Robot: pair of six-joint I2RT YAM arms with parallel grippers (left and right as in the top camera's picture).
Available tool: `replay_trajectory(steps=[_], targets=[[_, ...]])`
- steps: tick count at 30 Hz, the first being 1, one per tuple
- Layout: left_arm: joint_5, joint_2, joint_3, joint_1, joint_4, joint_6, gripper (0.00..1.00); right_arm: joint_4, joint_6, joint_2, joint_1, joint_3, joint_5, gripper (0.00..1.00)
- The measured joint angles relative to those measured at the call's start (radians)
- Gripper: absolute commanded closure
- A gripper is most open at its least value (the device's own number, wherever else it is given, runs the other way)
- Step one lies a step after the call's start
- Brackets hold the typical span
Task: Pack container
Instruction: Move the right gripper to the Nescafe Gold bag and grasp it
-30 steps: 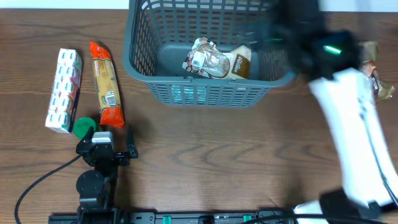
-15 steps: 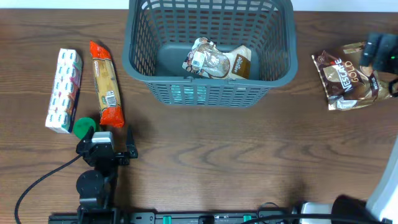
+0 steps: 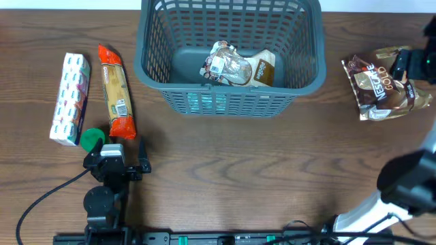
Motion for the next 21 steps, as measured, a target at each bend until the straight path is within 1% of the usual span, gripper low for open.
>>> replay_trajectory(steps=[8,13,21], targets=[[0.000,0.000,0.000,0.000,0.000,0.000,0.01,0.081,-0.047,0.158,-0.038,-0.001,-0.010,0.01],[0.000,0.000,0.000,0.000,0.000,0.000,0.01,0.118,-0.066,0.196,-0.069,-0.001,-0.017,0.01],[0.000,0.000,0.000,0.000,0.000,0.000,0.01,0.138,-0.098,0.235,-0.112,-0.001,-0.104,0.01]])
